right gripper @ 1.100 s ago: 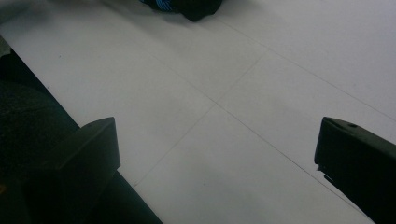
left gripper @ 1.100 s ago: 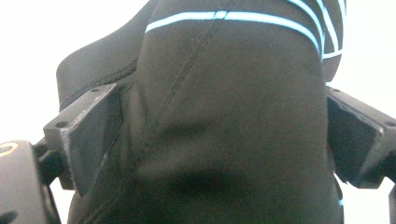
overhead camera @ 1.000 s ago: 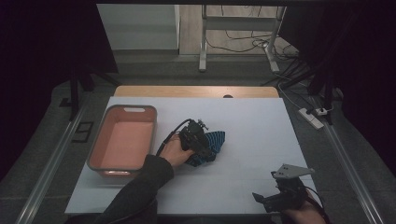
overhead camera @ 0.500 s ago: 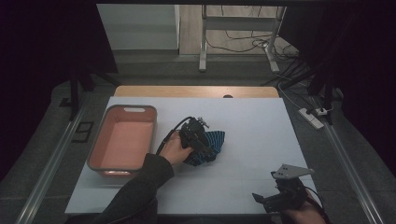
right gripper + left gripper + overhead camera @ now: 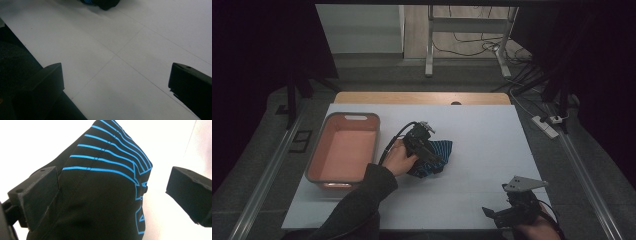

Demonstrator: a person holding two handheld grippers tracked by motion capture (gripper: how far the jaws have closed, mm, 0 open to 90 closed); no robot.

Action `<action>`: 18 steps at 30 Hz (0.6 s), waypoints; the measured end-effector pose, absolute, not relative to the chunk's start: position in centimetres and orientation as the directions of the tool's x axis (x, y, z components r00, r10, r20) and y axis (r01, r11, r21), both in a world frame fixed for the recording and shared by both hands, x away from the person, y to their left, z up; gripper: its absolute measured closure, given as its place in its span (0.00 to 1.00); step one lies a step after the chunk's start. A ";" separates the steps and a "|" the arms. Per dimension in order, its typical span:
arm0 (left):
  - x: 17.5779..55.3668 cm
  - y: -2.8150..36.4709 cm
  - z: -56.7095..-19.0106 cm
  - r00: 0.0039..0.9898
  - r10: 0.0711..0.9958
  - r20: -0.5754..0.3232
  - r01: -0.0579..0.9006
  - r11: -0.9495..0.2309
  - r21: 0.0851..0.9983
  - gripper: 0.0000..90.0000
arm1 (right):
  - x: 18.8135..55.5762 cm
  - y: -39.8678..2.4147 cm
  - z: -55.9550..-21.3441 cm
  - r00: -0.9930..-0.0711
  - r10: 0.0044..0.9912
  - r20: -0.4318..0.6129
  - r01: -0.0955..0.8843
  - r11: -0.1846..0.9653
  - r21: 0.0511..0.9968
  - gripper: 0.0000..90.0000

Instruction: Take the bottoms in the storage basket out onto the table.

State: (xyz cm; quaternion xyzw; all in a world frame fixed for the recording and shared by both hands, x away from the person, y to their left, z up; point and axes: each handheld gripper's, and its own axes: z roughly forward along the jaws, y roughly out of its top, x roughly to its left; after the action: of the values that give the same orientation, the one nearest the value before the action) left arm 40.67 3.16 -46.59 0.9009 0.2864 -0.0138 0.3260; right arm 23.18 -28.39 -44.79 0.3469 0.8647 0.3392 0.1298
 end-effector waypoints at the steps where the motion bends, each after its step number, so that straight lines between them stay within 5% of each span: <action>1: 40.6 3.2 -46.6 0.836 0.506 -0.214 0.525 -0.622 0.580 0.00 | 23.2 -28.4 -44.8 -0.726 0.688 0.011 0.512 0.529 0.677 0.00; 18: 39.9 3.5 -45.6 0.865 0.459 -0.201 0.477 -0.632 0.610 0.00 | 23.2 -28.4 -44.8 -0.727 0.686 0.007 0.509 0.533 0.676 0.00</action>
State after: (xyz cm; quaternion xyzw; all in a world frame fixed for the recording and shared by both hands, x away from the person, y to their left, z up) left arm 39.87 3.47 -45.59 0.9033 0.2591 -0.0133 0.3416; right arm 23.18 -28.36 -44.80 0.3453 0.8656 0.3383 0.1307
